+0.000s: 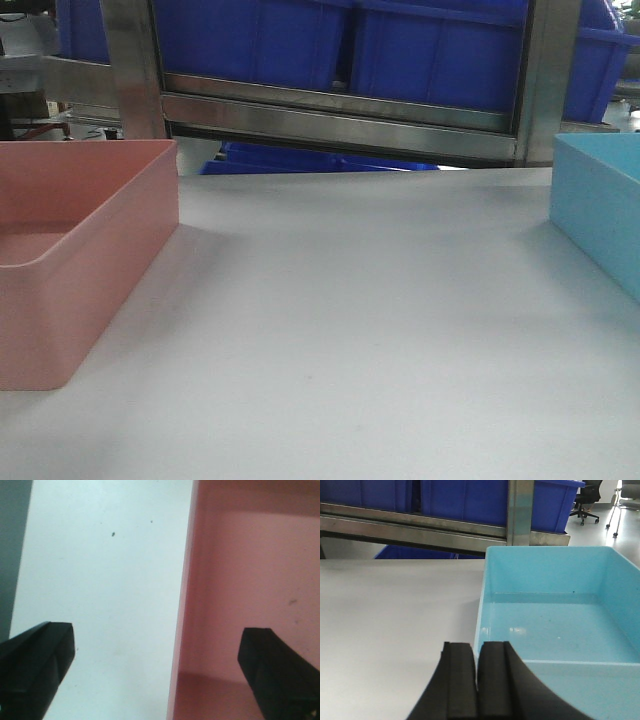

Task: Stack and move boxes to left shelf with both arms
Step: 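Grasp the pink bin wall with the left gripper and slide it toward center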

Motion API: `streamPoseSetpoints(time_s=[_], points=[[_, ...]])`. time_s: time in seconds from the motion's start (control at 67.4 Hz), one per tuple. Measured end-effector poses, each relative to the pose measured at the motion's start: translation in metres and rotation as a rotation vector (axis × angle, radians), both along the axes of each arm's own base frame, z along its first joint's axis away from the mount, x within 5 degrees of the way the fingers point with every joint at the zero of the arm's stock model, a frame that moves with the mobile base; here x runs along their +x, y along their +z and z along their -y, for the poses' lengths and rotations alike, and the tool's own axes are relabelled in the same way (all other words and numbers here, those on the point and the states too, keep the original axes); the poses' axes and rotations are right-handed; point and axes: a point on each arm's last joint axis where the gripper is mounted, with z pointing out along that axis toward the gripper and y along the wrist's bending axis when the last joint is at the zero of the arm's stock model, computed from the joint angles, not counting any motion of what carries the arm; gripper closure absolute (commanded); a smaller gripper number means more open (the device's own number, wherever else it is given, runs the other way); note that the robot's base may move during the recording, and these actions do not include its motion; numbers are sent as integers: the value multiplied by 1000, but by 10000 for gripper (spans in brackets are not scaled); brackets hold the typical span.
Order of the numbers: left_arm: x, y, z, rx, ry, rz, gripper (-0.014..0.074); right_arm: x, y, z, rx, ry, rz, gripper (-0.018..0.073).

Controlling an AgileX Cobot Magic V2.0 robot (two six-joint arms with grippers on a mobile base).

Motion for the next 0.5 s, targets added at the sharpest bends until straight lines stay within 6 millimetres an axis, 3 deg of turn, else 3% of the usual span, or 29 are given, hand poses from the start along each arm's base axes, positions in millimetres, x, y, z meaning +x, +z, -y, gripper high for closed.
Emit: streamPoseSetpoints(time_s=[0.148,0.312,0.416,0.505], points=[[19,-41,-3,-18,-25,-65,29,0,0,0,0,0,0,505],[26,-77,-5,-28,-57,-150,55,0,0,0,0,0,0,505],[28,-80,-5,-30,-58,-151,176,0,0,0,0,0,0,505],[28,-80,-5,-29,-58,-151,349,0,0,0,-1,0,0,505]])
